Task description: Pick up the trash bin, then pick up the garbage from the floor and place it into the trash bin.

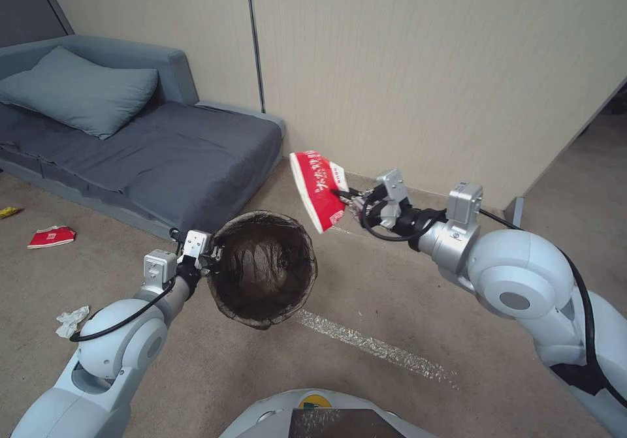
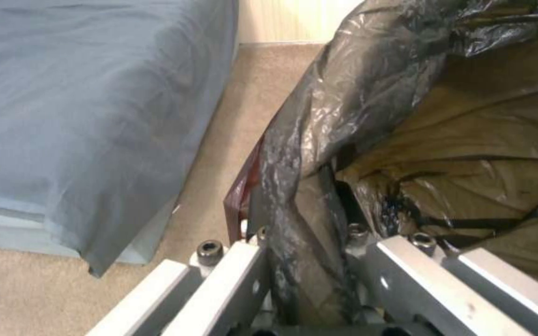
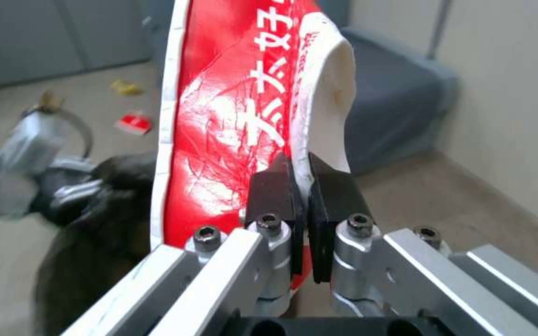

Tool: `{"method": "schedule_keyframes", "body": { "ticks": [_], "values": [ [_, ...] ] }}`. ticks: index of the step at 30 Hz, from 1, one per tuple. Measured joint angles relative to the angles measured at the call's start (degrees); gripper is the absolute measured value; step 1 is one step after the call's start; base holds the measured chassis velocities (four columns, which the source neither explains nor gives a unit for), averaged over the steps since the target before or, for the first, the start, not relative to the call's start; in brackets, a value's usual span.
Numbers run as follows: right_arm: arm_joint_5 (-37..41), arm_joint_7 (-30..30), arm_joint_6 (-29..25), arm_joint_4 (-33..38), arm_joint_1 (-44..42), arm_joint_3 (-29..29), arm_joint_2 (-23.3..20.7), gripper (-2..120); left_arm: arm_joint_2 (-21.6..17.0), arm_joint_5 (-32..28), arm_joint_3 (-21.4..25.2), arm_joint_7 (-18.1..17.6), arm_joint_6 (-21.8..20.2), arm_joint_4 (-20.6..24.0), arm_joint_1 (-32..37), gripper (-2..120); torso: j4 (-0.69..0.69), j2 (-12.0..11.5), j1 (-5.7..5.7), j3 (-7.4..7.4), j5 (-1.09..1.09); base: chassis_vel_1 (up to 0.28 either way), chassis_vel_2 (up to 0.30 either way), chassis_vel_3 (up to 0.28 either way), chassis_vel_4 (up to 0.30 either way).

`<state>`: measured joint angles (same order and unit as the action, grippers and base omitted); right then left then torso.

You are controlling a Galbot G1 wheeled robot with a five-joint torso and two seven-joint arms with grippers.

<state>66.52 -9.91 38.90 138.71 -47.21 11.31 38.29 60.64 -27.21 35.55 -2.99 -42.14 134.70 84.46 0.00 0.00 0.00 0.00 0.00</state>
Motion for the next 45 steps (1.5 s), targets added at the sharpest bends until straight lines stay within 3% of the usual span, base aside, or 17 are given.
{"method": "schedule_keyframes", "body": {
  "ticks": [4, 7, 8, 14, 18, 28, 42, 45],
  "values": [
    [0.08, 0.64, -0.7, -0.6, 5.92, -6.84, -1.37, 0, -0.03, -0.09, 0.02, 0.0, 0.0, -0.14, -0.24, 0, -0.01, 0.0, 0.0, 0.0, -0.01, 0.0, 0.0, 0.0, 0.0],
    [1.63, -0.09, -0.8, -2.32, 13.49, -16.17, -0.8, 0, -0.04, -0.31, 0.1, -0.04, 0.0, -0.21, -0.42, 0, 0.01, 0.0, 0.0, 0.0, -0.01, 0.0, 0.0, 0.0, 0.0],
    [1.63, -0.09, -0.8, -2.32, 13.49, -16.17, -0.8, 0, -0.04, -0.31, 0.1, -0.04, 0.0, -0.21, -0.42, 0, 0.01, 0.0, 0.0, 0.0, -0.01, 0.0, 0.0, 0.0, 0.0],
    [3.45, -2.98, -0.64, -6.97, 22.41, -30.34, 3.44, 0, -0.25, -0.95, 0.7, -0.11, 0.0, 0.67, -0.31, 0, 0.0, 0.0, 0.0, 0.0, -0.01, 0.0, 0.0, 0.0, 0.0],
    [3.72, -4.58, -0.63, -9.57, 24.63, -34.73, 6.68, 0, -0.26, -1.16, 1.16, -0.17, 0.0, 0.9, -0.31, 0, 0.01, 0.0, 0.0, 0.0, -0.02, 0.0, 0.0, 0.0, 0.0],
    [3.24, -7.05, -0.67, -16.86, 24.99, -41.09, 11.92, 0, -0.16, -1.4, 2.15, -0.19, 0.0, 0.84, -0.5, 0, 0.0, 0.0, 0.0, 0.0, -0.01, 0.0, 0.0, 0.0, 0.0],
    [-0.34, -8.03, -0.44, -23.15, 22.41, -43.27, 14.39, 0, -0.03, -1.68, 2.6, -0.19, 0.0, 0.46, -0.93, 0, 0.0, 0.0, 0.0, 0.0, -0.01, 0.0, 0.0, 0.0, 0.0],
    [-0.55, -8.69, -0.31, -23.49, 22.33, -43.29, 14.69, 7, 0.0, -1.68, 2.6, -0.19, 0.0, 0.37, -0.94, 0, 0.0, 0.0, 0.0, 0.0, 0.0, 0.0, 0.0, 0.0, 0.0]
  ]
}}
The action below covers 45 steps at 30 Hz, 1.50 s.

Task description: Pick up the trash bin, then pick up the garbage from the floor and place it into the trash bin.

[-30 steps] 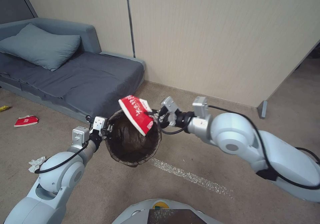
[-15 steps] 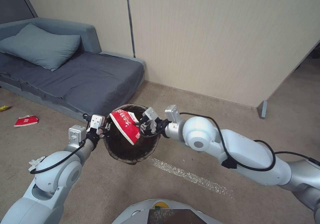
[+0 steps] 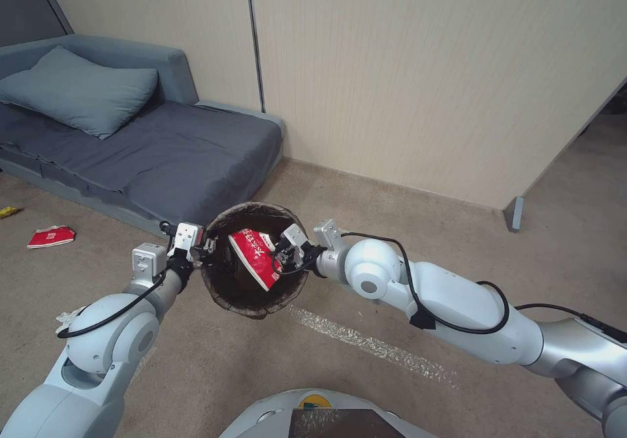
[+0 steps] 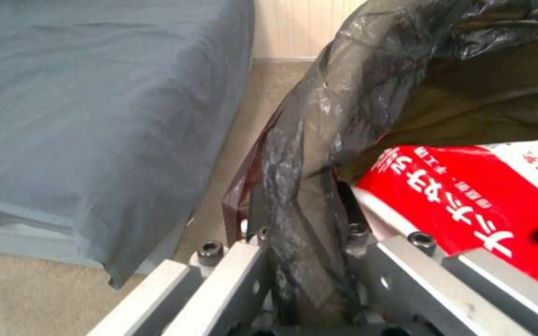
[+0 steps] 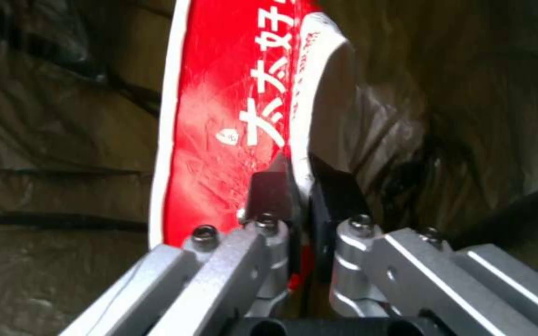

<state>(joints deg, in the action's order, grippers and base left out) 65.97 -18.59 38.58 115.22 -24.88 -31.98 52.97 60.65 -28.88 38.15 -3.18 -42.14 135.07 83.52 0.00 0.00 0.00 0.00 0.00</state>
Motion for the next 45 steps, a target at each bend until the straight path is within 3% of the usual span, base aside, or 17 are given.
{"method": "schedule_keyframes", "body": {
  "ticks": [3, 8, 11, 16, 19, 21, 22, 24, 26, 28, 30, 31, 34, 35, 38, 44, 45],
  "values": [
    [0.25, -1.06, -0.59, 0.32, 0.01, 0.66, 0.03, 23, 0.06, -0.01, 0.11, 0.01, 0.0, -0.12, -0.01, 0, 0.0, 0.0, 0.0, 0.0, 0.0, 0.0, 0.0, 0.0, 0.0],
    [1.4, -1.7, -2.94, 1.15, -0.09, 1.78, -0.42, 34, 0.24, 0.04, 0.13, 0.03, 0.0, -0.34, -0.06, 0, 0.0, 0.0, 0.0, 0.0, 0.0, 0.0, 0.0, 0.0, 0.0],
    [2.21, -0.97, -4.63, 1.89, -1.48, 3.56, -0.86, 52, 0.64, 0.2, 0.05, 0.09, 0.0, -0.52, -0.11, 0, 0.0, 0.0, 0.0, 0.0, 0.0, 0.0, 0.0, 0.0, 0.0],
    [1.47, -0.37, -5.53, 2.18, -2.73, 4.9, -0.94, 65, 0.87, 0.41, -0.09, 0.35, 0.0, -0.52, 0.05, 0, 0.0, 0.0, 0.0, 0.0, 0.01, 0.0, 0.0, 0.0, 0.0],
    [0.7, -0.26, -7.42, 3.7, -3.42, 8.38, -1.24, 80, 0.87, 0.58, 0.07, 0.33, 0.01, -0.49, 0.23, 0, 0.01, 0.0, 0.0, 0.0, 0.0, 0.0, 0.0, 0.0, 0.0],
    [0.29, -0.25, -8.03, 4.38, -3.7, 9.65, -1.34, 84, 0.88, 0.6, 0.14, 0.31, 0.0, -0.49, 0.25, 0, 0.01, 0.0, 0.0, 0.0, 0.01, 0.0, 0.0, 0.0, 0.0],
    [-1.28, -0.34, -10.35, 5.34, -4.85, 13.73, -1.66, 90, 0.98, 0.58, 0.35, 0.32, 0.01, -0.44, 0.28, 0, 0.03, 0.0, 0.0, 0.0, 0.0, 0.0, 0.0, 0.0, 0.0],
    [-2.47, -0.14, -11.84, 5.86, -5.68, 16.27, -1.86, 94, 1.08, 0.57, 0.36, 0.33, 0.0, -0.37, 0.32, 0, 0.0, 0.0, 0.0, -0.01, 0.01, 0.0, 0.0, 0.0, 0.0],
    [-5.72, 0.21, -15.03, 6.76, -9.09, 25.02, -2.47, 99, 1.83, 1.02, 0.74, 0.1, -0.01, -0.3, 0.56, 0, 0.01, 0.0, 0.0, 0.0, 0.01, 0.0, 0.0, 0.0, 0.0],
    [-6.68, 0.16, -15.69, 7.0, -11.05, 29.29, -2.75, 100, 2.17, 1.07, 0.86, 0.1, 0.0, -0.16, 0.72, 0, 0.0, 0.0, 0.0, -0.01, 0.02, 0.0, 0.0, 0.0, 0.0],
    [-9.75, -0.38, -17.3, 7.05, -16.93, 37.8, -3.17, 100, 2.71, 1.08, 1.18, 0.11, -0.01, 0.16, 1.03, 0, -0.01, 0.0, 0.0, 0.0, 0.0, 0.0, 0.0, 0.0, 0.0],
    [-9.75, -0.38, -17.3, 7.05, -16.93, 37.8, -3.17, 100, 2.71, 1.08, 1.18, 0.11, -0.01, 0.16, 1.03, 0, -0.01, 0.0, 0.0, 0.0, 0.0, 0.0, 0.0, 0.0, 0.0],
    [-13.95, -0.7, -18.64, 6.49, -25.74, 48.28, -1.48, 100, 3.23, 1.11, 1.89, 0.08, 0.0, 0.67, 1.51, 0, -0.01, 0.0, 0.0, 0.0, 0.04, 0.0, 0.0, 0.0, 0.0],
    [-13.95, -0.7, -18.64, 6.49, -25.74, 48.28, -1.48, 100, 3.23, 1.11, 1.89, 0.08, 0.0, 0.67, 1.51, 0, -0.01, 0.0, 0.0, 0.0, 0.04, 0.0, 0.0, 0.0, 0.0],
    [-19.97, 0.43, -20.44, 6.9, -33.46, 58.61, 2.82, 100, 3.78, 1.38, 2.02, 0.04, 0.0, 0.89, 2.03, 0, 0.01, 0.0, 0.0, -0.01, 0.03, 0.0, 0.0, 0.0, 0.0],
    [-30.78, 3.67, -24.99, 7.43, -43.84, 65.59, 8.96, 100, 4.13, 1.59, 2.03, -0.03, 0.0, 0.99, 2.49, 0, 0.0, 0.0, 0.0, -0.01, 0.01, 0.0, 0.0, 0.0, 0.0],
    [-35.59, 5.24, -28.13, 6.88, -47.96, 67.35, 12.36, 100, 4.44, 1.68, 2.12, -0.05, 0.0, 1.07, 2.57, 0, -0.02, 0.0, 0.0, -0.01, 0.02, 0.0, 0.0, 0.0, 0.0]
  ]
}}
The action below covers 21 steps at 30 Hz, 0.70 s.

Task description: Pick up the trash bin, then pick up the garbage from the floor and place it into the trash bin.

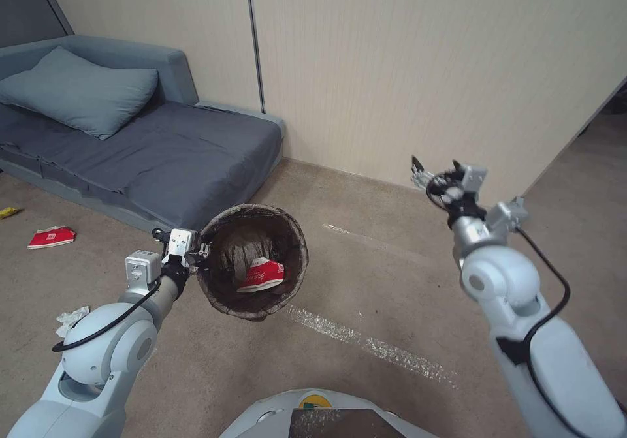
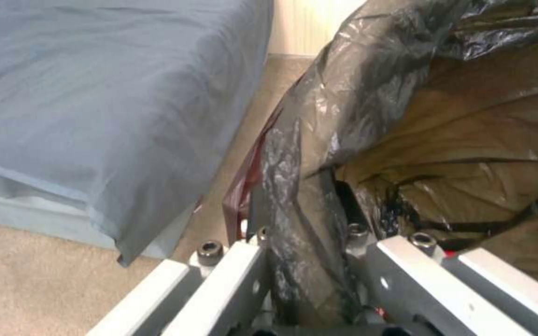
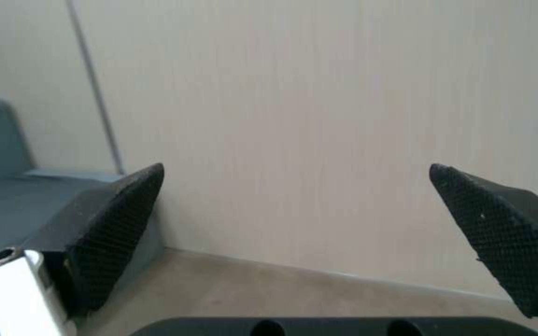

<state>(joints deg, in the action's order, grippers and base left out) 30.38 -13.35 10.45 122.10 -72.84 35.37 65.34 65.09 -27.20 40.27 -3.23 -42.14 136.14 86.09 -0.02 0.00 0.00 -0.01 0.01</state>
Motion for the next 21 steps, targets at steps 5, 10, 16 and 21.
{"method": "schedule_keyframes", "body": {
  "ticks": [5, 10, 16, 21],
  "values": [
    [-5.25, 1.62, -4.79, -0.98, -5.08, 2.31, 6.75, 100, 1.05, 0.5, 0.09, -0.09, 0.01, 0.13, 0.42, 0, 0.0, 0.0, 0.0, 0.0, -0.01, 0.0, 0.0, 0.0, 0.0],
    [-12.94, 3.66, -9.05, -1.17, -9.24, 3.47, 11.44, 100, 2.27, 0.96, -0.19, -1.32, 0.01, 0.36, 1.31, 0, 0.04, 0.0, 0.0, 0.0, -0.02, 0.0, 0.0, 0.0, 0.0],
    [-19.05, 5.63, -14.06, -1.38, -12.93, 3.74, 13.54, 100, 2.46, 1.5, 0.03, -1.41, 0.01, 0.89, 1.96, 0, 0.02, 0.0, 0.0, 0.0, -0.02, 0.0, 0.0, 0.0, 0.0],
    [-20.06, 6.5, -16.04, -1.57, -13.91, 3.91, 14.66, 100, 2.96, 2.01, 0.19, -1.25, 0.02, 1.08, 2.28, 0, 0.02, 0.0, 0.0, 0.0, -0.02, 0.0, 0.0, 0.0, 0.0]
  ]
}}
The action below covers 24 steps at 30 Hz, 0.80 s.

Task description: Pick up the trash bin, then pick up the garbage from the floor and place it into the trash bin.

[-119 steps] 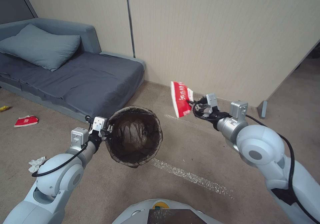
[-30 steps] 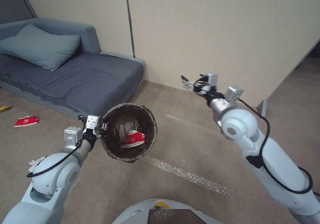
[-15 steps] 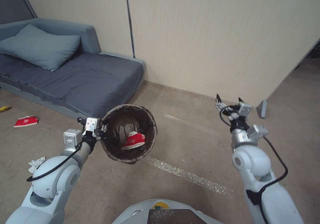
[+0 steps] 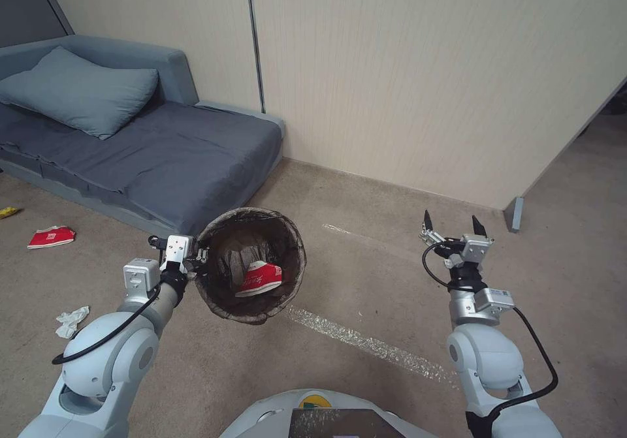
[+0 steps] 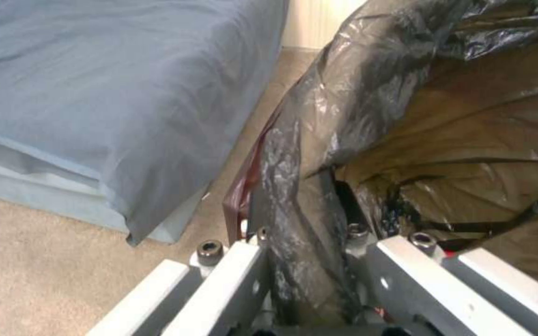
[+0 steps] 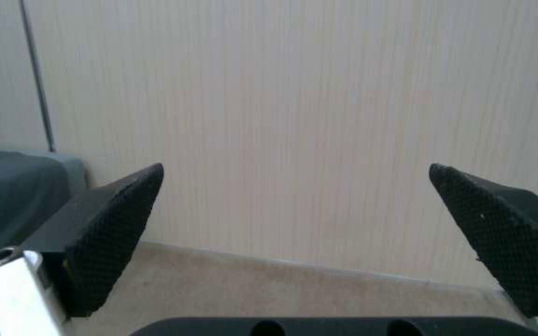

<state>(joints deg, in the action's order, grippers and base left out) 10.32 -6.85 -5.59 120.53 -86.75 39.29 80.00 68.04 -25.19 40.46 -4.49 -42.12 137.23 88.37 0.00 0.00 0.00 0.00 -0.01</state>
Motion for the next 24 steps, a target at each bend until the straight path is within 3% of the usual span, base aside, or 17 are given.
{"method": "schedule_keyframes", "body": {
  "ticks": [24],
  "values": [
    [-2.27, 0.31, -0.03, -1.72, 2.2, -0.17, -0.98, 100, 0.9, 1.12, 1.58, 1.51, 0.07, 1.01, 1.09, 0, 0.0, 0.0, 0.0, 0.0, 0.01, 0.0, 0.0, 0.0, 0.0]
  ]
}}
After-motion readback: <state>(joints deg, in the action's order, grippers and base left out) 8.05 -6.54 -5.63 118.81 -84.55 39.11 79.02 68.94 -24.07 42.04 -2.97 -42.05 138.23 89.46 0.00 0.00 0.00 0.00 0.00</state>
